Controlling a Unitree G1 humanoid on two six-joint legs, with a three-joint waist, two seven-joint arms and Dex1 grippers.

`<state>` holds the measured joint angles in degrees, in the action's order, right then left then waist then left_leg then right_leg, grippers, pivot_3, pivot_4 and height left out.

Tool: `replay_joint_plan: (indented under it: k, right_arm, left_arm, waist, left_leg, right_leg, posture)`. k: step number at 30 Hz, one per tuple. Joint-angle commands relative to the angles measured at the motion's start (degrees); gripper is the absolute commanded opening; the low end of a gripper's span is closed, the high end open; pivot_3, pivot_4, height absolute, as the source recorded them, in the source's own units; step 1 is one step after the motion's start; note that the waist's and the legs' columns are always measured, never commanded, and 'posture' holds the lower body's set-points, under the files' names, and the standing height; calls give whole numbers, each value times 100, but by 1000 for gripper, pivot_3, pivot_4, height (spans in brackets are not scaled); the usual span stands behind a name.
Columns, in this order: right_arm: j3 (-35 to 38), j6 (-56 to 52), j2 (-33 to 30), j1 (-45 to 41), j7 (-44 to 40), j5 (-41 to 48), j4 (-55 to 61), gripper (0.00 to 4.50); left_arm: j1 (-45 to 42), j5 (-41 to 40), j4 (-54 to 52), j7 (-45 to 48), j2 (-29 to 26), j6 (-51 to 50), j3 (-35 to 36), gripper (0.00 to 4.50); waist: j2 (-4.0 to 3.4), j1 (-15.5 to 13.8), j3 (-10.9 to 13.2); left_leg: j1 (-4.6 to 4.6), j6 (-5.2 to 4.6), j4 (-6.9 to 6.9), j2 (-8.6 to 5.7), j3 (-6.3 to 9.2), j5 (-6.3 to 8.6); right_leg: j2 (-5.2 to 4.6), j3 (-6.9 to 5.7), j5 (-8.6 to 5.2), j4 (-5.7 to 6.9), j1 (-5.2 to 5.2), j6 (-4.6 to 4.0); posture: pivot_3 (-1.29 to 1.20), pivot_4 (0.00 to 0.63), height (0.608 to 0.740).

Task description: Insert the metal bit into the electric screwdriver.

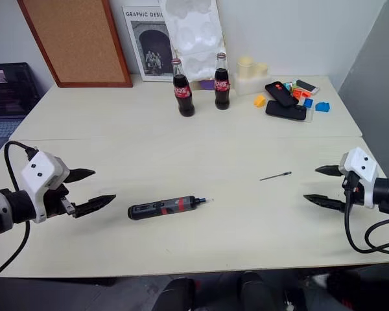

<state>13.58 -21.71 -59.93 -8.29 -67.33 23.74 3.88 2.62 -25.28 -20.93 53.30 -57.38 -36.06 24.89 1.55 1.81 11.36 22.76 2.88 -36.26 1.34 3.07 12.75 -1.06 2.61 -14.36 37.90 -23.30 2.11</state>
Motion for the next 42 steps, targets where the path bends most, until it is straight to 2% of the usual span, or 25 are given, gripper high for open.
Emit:
replay_joint_plan:
  k: [1,13,17,19,22,27,32,42]
  right_arm:
    - [244,50,-45,35,47,43,230,4440]
    - [273,-5,19,125,140,130,416,4440]
    - [290,-150,29,190,107,278,697,4440]
    - [308,-274,17,265,92,383,924,4440]
    - [328,-481,53,472,109,619,1482,4440]
    - [285,-905,317,588,437,1060,2321,4440]
    - [142,-1157,586,772,843,1242,2969,4440]
    - [-192,-1604,891,993,1486,1515,3826,4440]
  left_arm:
    - [-105,-64,-5,125,-84,131,73,4500]
    - [-386,-143,-13,361,-244,137,-104,4500]
    - [-712,-103,-207,320,-385,19,-458,4500]
    - [-909,-7,-340,289,-463,-16,-759,4500]
    - [-1583,47,-695,243,-440,-285,-1614,4500]
    - [-2509,-35,-981,205,-227,-1184,-2810,4500]
    - [-3371,479,-608,49,431,-1613,-4251,4500]
    - [-4215,1456,372,85,980,-1594,-5517,4500]
  waist:
    - [0,0,0]
    - [0,0,0]
    - [0,0,0]
    - [0,0,0]
    - [1,-14,1]
    - [3,-12,-1]
    - [5,-9,-2]
    - [9,2,-2]
  left_leg:
    - [0,0,0,0,0,0]
    - [0,0,0,1,-1,0]
    - [0,0,0,1,-1,0]
    - [0,0,0,1,0,0]
    - [1,0,-1,-1,1,0]
    - [3,0,-4,-1,4,0]
    - [4,0,-9,-1,9,0]
    - [9,0,-19,1,17,0]
  right_leg:
    - [0,0,0,0,0,0]
    - [1,0,0,2,0,0]
    - [1,1,2,2,0,3]
    - [2,0,3,2,0,5]
    - [2,0,10,4,0,17]
    - [7,0,17,4,3,30]
    - [13,1,18,7,3,31]
    - [21,0,18,10,3,31]
  posture:
    - [0,150,740]
    - [0,150,740]
    - [0,150,740]
    - [0,150,740]
    - [0,150,740]
    - [0,150,740]
    - [0,150,740]
    - [0,150,740]
